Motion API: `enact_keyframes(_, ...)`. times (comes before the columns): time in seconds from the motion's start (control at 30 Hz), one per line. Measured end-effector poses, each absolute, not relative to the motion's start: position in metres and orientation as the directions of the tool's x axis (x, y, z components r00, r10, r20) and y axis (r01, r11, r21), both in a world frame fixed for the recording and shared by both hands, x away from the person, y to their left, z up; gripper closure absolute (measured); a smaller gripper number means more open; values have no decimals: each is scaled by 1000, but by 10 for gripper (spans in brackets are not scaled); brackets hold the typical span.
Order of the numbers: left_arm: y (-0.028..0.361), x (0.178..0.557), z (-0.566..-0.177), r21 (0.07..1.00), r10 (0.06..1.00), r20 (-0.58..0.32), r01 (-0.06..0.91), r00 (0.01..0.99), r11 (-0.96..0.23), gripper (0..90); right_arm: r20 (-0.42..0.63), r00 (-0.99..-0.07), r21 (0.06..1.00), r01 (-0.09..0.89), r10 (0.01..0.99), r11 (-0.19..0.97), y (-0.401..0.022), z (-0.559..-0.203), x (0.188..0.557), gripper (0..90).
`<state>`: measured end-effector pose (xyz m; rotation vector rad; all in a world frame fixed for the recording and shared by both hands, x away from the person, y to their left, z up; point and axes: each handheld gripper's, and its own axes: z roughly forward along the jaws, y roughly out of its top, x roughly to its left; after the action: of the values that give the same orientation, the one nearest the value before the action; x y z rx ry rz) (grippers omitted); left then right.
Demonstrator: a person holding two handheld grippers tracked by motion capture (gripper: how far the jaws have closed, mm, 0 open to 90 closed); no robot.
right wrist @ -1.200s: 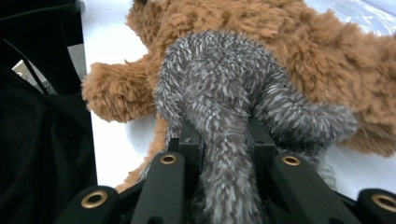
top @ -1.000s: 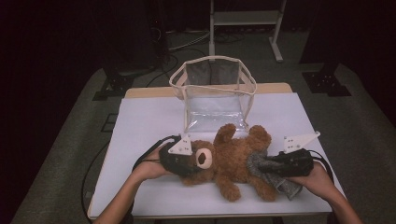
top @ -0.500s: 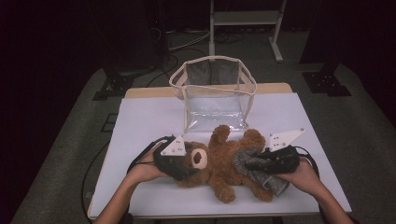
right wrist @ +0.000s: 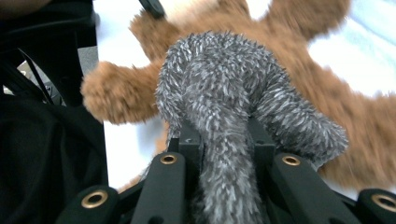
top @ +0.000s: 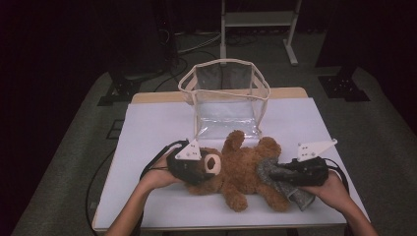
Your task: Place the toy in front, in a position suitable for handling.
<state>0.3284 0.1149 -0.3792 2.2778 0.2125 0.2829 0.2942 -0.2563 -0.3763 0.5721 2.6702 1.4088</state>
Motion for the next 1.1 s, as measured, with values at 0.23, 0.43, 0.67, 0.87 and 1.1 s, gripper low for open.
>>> enact_keyframes(0.23, 110, 335, -380, 714, 284, 137, 104, 949, -692, 267, 51, -958, 797, 210, 284, 567, -218, -365, 301, 729)
enact_keyframes(0.43, 115, 335, -383, 733, 285, 118, 110, 951, -671, 268, 85, -940, 794, 263, 329, 547, -239, -378, 298, 729)
enact_keyframes(0.67, 116, 337, -384, 742, 281, 108, 111, 954, -661, 267, 140, -898, 785, 358, 418, 505, -282, -394, 286, 728)
enact_keyframes(0.87, 115, 336, -383, 743, 272, 109, 103, 956, -661, 263, 133, -902, 793, 345, 410, 502, -277, -389, 292, 728)
enact_keyframes(1.1, 110, 333, -380, 725, 258, 134, 83, 957, -683, 263, 82, -945, 802, 251, 316, 542, -230, -374, 305, 728)
